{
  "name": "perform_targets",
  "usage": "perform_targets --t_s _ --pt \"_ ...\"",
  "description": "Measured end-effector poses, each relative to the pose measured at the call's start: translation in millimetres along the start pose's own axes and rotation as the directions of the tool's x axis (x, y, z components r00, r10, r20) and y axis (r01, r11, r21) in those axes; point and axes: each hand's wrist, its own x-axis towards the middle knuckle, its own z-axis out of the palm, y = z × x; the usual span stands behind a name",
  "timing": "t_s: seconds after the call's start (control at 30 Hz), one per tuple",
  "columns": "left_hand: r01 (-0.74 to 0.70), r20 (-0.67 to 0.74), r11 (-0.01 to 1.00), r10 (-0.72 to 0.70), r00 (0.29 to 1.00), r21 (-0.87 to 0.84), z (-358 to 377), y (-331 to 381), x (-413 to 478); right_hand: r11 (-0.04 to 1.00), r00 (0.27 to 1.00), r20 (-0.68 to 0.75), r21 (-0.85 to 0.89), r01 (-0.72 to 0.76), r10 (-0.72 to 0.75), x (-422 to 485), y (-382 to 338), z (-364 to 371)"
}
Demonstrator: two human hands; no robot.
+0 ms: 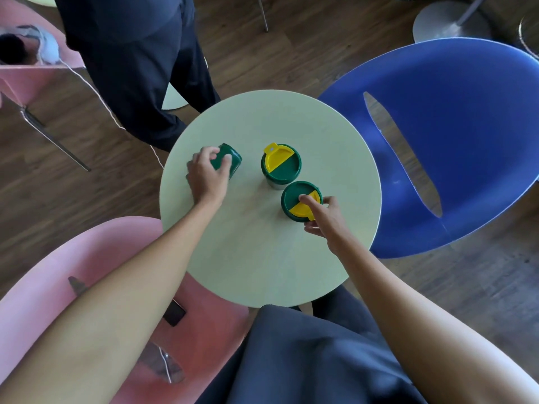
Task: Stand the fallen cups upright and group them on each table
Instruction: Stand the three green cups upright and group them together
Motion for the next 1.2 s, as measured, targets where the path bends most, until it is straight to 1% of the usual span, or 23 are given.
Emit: perform_targets --t_s 0.1,0.13,0.17,0.2,0.23,0.27,0.3,0.37,0.43,0.47,0.57,0.6,0.67,0.77,0.83,0.9,0.97,1.03,1.1,1.17,1.2 --pt "0.130 0.124 0.957 -0.167 0.978 0.259 -13.6 -32.8 6.9 0.999 1.000 0.017 -0.032 -0.011 0.012 -2.3 0.0 -0.1" --pt "0.173 0.139 0.939 -0.222 0.965 0.296 -14.9 -41.7 7.4 0.999 1.000 0.017 -0.046 -0.013 0.014 -2.4 0.0 -0.6" --pt "0.235 0.139 0.930 -0.282 0.949 0.282 -15.0 -47.9 6.7 0.998 1.000 0.020 -0.059 -0.015 0.016 -2.1 0.3 -1.2" --pt "0.323 0.139 0.924 -0.354 0.925 0.206 -13.2 -53.1 5.8 0.998 1.000 0.026 -0.067 -0.016 0.018 -1.2 0.4 -1.8" --pt "0.419 0.160 0.905 -0.426 0.891 0.076 -11.4 -55.8 4.5 0.997 0.999 0.034 -0.071 -0.018 0.021 -0.2 0.7 -2.2" --pt "0.503 0.205 0.861 -0.481 0.852 -0.073 -8.0 -59.1 4.0 0.997 0.999 0.042 -0.072 -0.020 0.023 0.9 1.1 -2.7" --pt "0.560 0.259 0.803 -0.508 0.822 -0.204 -5.4 -61.2 3.0 0.997 0.999 0.047 -0.073 -0.022 0.025 1.8 1.2 -3.3" --pt "0.612 0.310 0.703 -0.528 0.791 -0.362 -1.2 -64.5 1.0 0.997 0.998 0.053 -0.076 -0.026 0.030 3.1 0.8 -4.0" --pt "0.627 0.322 0.642 -0.539 0.778 -0.441 4.5 -70.1 2.2 0.997 0.998 0.057 -0.074 -0.033 0.037 3.7 1.2 -4.2" --pt "0.625 0.329 0.628 -0.534 0.779 -0.464 5.3 -69.2 2.3 0.997 0.998 0.058 -0.072 -0.033 0.037 4.2 1.4 -4.1" --pt "0.604 0.335 0.597 -0.507 0.794 -0.528 3.7 -62.8 0.9 0.998 0.998 0.058 -0.064 -0.027 0.031 4.1 2.1 -3.7" --pt "0.594 0.331 0.604 -0.497 0.802 -0.532 2.8 -63.7 0.7 0.998 0.998 0.059 -0.062 -0.027 0.030 4.1 2.4 -3.5" --pt "0.548 0.284 0.663 -0.472 0.835 -0.510 -0.6 -63.7 -2.3 0.998 0.998 0.059 -0.058 -0.026 0.030 3.7 3.0 -3.4" --pt "0.428 0.168 0.801 -0.395 0.903 -0.418 -10.3 -54.0 -10.2 0.998 0.998 0.059 -0.048 -0.028 0.030 3.3 3.1 -3.1" --pt "0.271 0.091 0.912 -0.255 0.963 -0.307 -16.3 -47.7 -13.0 0.999 0.998 0.059 -0.043 -0.026 0.028 3.0 2.6 -2.4" --pt "0.089 0.084 0.988 -0.078 0.993 -0.126 -23.5 -41.0 -15.7 0.999 0.998 0.057 -0.032 -0.026 0.027 3.1 2.2 -1.6" --pt "-0.084 0.173 0.995 0.073 0.982 0.058 -27.1 -33.9 -18.4 0.999 0.998 0.055 -0.020 -0.026 0.027 3.5 2.6 -1.5" --pt "-0.250 0.301 0.948 0.184 0.936 0.198 -27.7 -25.9 -20.7 1.000 0.998 0.058 -0.016 -0.025 0.026 3.3 3.0 -1.6" --pt "-0.381 0.417 0.879 0.244 0.876 0.288 -27.1 -18.4 -22.3 0.999 0.998 0.062 -0.018 -0.027 0.028 3.2 2.9 -2.1" --pt "-0.433 0.478 0.848 0.257 0.840 0.306 -25.7 -15.3 -23.0 0.999 0.997 0.065 -0.022 -0.028 0.030 3.1 2.1 -2.3" --pt "-0.414 0.489 0.863 0.239 0.839 0.288 -24.8 -15.1 -23.3 0.999 0.997 0.066 -0.021 -0.029 0.031 2.9 2.0 -2.6"
